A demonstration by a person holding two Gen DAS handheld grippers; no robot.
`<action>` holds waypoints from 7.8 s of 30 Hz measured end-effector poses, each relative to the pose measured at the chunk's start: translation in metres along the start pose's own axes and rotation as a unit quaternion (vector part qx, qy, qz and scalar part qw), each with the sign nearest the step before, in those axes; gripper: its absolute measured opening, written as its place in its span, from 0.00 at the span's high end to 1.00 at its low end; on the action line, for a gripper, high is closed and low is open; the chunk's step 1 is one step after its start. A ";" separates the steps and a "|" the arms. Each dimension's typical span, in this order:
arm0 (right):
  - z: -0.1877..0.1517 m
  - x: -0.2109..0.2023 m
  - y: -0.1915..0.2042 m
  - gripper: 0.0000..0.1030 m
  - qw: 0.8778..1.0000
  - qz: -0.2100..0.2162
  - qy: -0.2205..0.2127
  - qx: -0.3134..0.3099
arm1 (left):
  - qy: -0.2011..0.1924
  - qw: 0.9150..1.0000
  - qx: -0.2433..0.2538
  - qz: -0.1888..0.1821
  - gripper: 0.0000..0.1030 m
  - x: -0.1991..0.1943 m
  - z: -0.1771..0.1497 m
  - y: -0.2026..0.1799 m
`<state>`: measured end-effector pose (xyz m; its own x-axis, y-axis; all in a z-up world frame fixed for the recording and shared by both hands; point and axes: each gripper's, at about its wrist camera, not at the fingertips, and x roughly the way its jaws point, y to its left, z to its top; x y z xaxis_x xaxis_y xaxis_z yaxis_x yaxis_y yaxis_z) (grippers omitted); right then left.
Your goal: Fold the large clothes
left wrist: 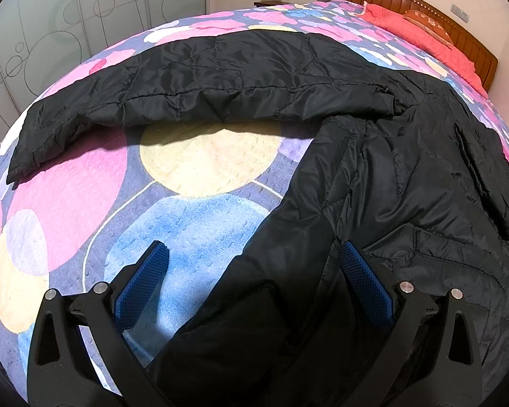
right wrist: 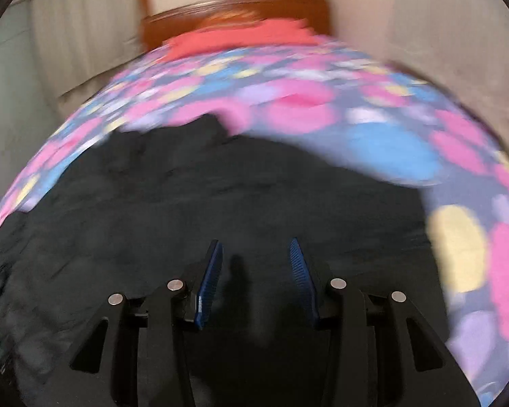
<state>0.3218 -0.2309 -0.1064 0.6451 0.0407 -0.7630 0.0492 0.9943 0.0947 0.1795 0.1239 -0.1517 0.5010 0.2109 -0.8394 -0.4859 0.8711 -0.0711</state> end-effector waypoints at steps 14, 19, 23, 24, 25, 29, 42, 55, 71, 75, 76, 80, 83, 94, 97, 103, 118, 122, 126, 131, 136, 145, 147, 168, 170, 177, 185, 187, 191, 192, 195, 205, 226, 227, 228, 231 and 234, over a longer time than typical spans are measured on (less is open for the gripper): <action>-0.015 0.001 -0.034 0.57 0.999 -0.049 0.020 0.011 | 0.000 1.000 -0.001 -0.001 0.02 0.002 0.002 -0.002; -0.018 -0.030 -0.071 0.57 0.997 -0.045 -0.011 0.056 | 0.000 1.000 -0.001 -0.001 0.02 0.002 0.002 -0.002; -0.021 -0.049 -0.094 0.57 0.994 -0.086 -0.038 0.063 | -0.001 1.000 -0.001 0.000 0.02 0.004 0.002 -0.002; -0.024 -0.049 -0.095 0.57 0.993 -0.096 -0.037 0.061 | -0.001 1.000 -0.001 0.000 0.02 0.003 0.001 -0.003; -0.027 -0.044 -0.097 0.57 0.992 -0.105 -0.029 0.057 | -0.001 1.000 -0.001 0.000 0.02 0.003 0.002 -0.003; -0.043 -0.022 -0.095 0.56 0.991 -0.128 -0.012 0.036 | -0.001 1.000 -0.001 0.000 0.02 0.003 0.001 -0.003; -0.060 -0.013 -0.087 0.53 0.986 -0.164 -0.033 0.014 | 0.004 1.000 -0.001 -0.002 0.02 0.005 0.002 -0.003; -0.061 -0.016 -0.088 0.49 0.986 -0.162 -0.041 0.017 | -0.002 0.986 -0.120 -0.112 0.02 -0.009 0.021 0.085; -0.062 -0.017 -0.090 0.47 0.985 -0.164 -0.042 0.015 | -0.107 0.937 -0.289 -0.164 0.03 0.018 0.072 0.226; -0.061 -0.018 -0.091 0.47 0.985 -0.167 -0.042 0.015 | -0.116 0.921 -0.328 -0.177 0.03 0.009 0.063 0.235; -0.061 -0.018 -0.092 0.47 0.985 -0.167 -0.042 0.015 | -0.121 0.912 -0.351 -0.174 0.03 0.003 0.056 0.241; -0.061 -0.018 -0.092 0.46 0.985 -0.168 -0.042 0.014 | -0.155 0.891 -0.405 -0.137 0.03 -0.009 0.035 0.260; -0.061 -0.017 -0.092 0.46 0.985 -0.168 -0.043 0.015 | -0.140 0.911 -0.373 -0.109 0.03 -0.002 0.049 0.261; -0.061 -0.017 -0.092 0.46 0.985 -0.168 -0.043 0.014 | -0.144 0.907 -0.379 -0.115 0.77 0.006 0.048 0.274; -0.061 -0.017 -0.093 0.46 0.985 -0.169 -0.043 0.013 | -0.148 0.916 -0.360 -0.095 0.84 0.002 0.051 0.269; -0.061 -0.017 -0.092 0.46 0.984 -0.170 -0.043 0.013 | -0.195 0.936 -0.285 -0.073 0.90 -0.030 0.075 0.228; -0.062 -0.017 -0.092 0.46 0.984 -0.170 -0.044 0.014 | -0.208 0.957 0.030 -0.198 0.92 -0.083 0.093 -0.053; -0.062 -0.017 -0.092 0.46 0.984 -0.170 -0.045 0.014 | -0.174 0.954 0.103 -0.222 0.92 -0.074 0.072 -0.137; -0.060 -0.019 -0.096 0.46 0.985 -0.167 -0.046 0.017 | -0.149 0.946 0.160 -0.238 0.92 -0.066 0.040 -0.200; -0.058 -0.019 -0.097 0.46 0.985 -0.165 -0.047 0.017 | -0.119 0.942 0.200 -0.242 0.92 -0.049 0.019 -0.249; -0.058 -0.016 -0.096 0.45 0.985 -0.165 -0.047 0.017 | -0.100 0.940 0.233 -0.228 0.92 -0.033 0.004 -0.282; -0.058 -0.014 -0.094 0.42 0.985 -0.167 -0.046 0.017 | -0.082 0.933 0.251 -0.244 0.32 -0.039 -0.005 -0.291; -0.059 -0.015 -0.092 0.42 0.985 -0.166 -0.046 0.018 | -0.089 0.930 0.251 -0.251 0.32 -0.051 -0.006 -0.286; -0.003 -0.018 0.035 0.36 0.998 -0.007 -0.060 -0.009 | -0.160 0.976 0.102 -0.107 0.27 -0.060 0.076 -0.056; 0.001 -0.003 0.045 0.36 0.999 -0.005 -0.044 -0.016 | -0.159 0.977 0.101 -0.103 0.27 -0.055 0.079 -0.052; 0.000 -0.003 0.048 0.77 0.999 0.026 -0.032 -0.021 | -0.148 0.979 0.096 -0.106 0.27 -0.040 0.086 -0.051; 0.008 -0.030 -0.028 0.77 0.996 -0.062 -0.071 0.004 | -0.147 0.977 0.107 -0.115 0.26 -0.037 0.088 -0.069; 0.003 -0.021 -0.051 0.77 0.997 -0.064 -0.050 0.018 | -0.145 0.976 0.117 -0.117 0.26 -0.035 0.087 -0.079; -0.010 0.005 -0.068 0.76 0.998 -0.049 -0.013 0.027 | -0.137 0.973 0.147 -0.109 0.26 -0.025 0.084 -0.103; -0.012 0.008 -0.068 0.75 0.999 -0.048 -0.009 0.022 | -0.133 0.973 0.154 -0.108 0.26 -0.023 0.084 -0.108; -0.009 0.003 -0.062 0.72 0.998 -0.058 0.003 0.009 | -0.124 0.971 0.173 -0.105 0.26 -0.017 0.084 -0.122; 0.026 -0.007 -0.020 0.52 0.997 -0.039 -0.065 -0.007 | -0.118 0.967 0.194 -0.115 0.26 0.004 0.113 -0.180; 0.003 0.052 0.056 0.50 0.996 -0.010 0.001 -0.086 | -0.063 0.947 0.303 -0.088 0.28 0.043 0.061 -0.260; 0.004 0.048 0.054 0.50 0.997 -0.005 0.000 -0.081 | -0.067 0.947 0.299 -0.091 0.28 0.041 0.061 -0.258; 0.006 0.037 0.050 0.50 0.997 0.002 -0.003 -0.072 | -0.070 0.948 0.294 -0.096 0.28 0.036 0.062 -0.254; 0.002 0.009 0.032 0.50 0.997 -0.014 -0.028 -0.064 | -0.095 0.953 0.262 -0.120 0.28 0.011 0.067 -0.232; -0.013 0.007 0.004 0.50 0.996 -0.068 -0.019 -0.047 | -0.105 0.960 0.240 -0.099 0.28 0.016 0.066 -0.210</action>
<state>0.3167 -0.2251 -0.1197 0.6658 -0.0965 -0.7399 0.0676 0.9953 -0.0690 0.3368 -0.0262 -0.1140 0.7067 0.0605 -0.7049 -0.0052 0.9968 0.0803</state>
